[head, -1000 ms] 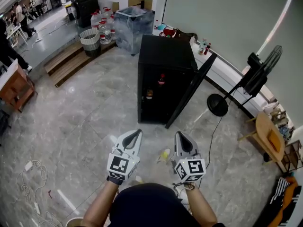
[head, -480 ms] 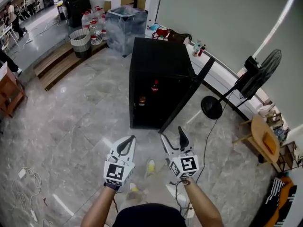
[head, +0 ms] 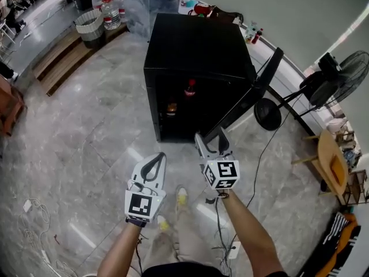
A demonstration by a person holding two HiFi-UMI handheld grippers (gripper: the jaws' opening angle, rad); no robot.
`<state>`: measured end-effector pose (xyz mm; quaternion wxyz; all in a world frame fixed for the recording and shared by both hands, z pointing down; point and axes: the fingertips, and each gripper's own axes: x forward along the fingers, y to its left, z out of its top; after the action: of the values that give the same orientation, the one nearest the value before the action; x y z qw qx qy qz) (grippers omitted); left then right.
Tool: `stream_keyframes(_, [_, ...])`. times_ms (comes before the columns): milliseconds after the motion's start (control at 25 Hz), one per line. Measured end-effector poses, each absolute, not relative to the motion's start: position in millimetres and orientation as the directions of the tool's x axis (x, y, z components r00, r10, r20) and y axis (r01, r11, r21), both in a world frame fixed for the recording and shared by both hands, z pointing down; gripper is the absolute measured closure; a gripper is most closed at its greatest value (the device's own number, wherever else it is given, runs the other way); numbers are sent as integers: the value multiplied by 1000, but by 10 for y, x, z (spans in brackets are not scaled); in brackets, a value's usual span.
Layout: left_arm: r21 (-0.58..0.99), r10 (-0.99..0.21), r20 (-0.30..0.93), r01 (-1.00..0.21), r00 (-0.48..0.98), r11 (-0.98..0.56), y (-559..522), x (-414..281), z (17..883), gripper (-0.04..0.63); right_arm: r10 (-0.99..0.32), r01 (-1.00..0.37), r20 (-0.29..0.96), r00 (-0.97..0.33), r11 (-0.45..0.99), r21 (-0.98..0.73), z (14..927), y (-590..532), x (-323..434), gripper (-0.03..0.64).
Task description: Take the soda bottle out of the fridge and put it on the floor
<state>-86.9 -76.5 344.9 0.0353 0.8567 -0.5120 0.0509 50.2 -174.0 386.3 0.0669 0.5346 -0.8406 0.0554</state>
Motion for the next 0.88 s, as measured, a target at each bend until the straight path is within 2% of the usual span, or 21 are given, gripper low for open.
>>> stream_keyframes(200, [-24, -872, 119, -877, 475, -480, -1193, -727, 3693, 578, -902, -916, 172, -395, 400, -5, 4262, -2367, 494, 316])
stream_keyframes(360, [10, -884, 91, -889, 458, -459, -1503, -678, 3846, 578, -897, -916, 200, -394, 402, -5, 4605, -2825, 417, 316])
stream_keyframes(880, [73, -866, 171, -883, 469, -464, -2136, -663, 4333, 578, -888, -919, 251, -385, 395, -10, 5084, -3868, 330, 316])
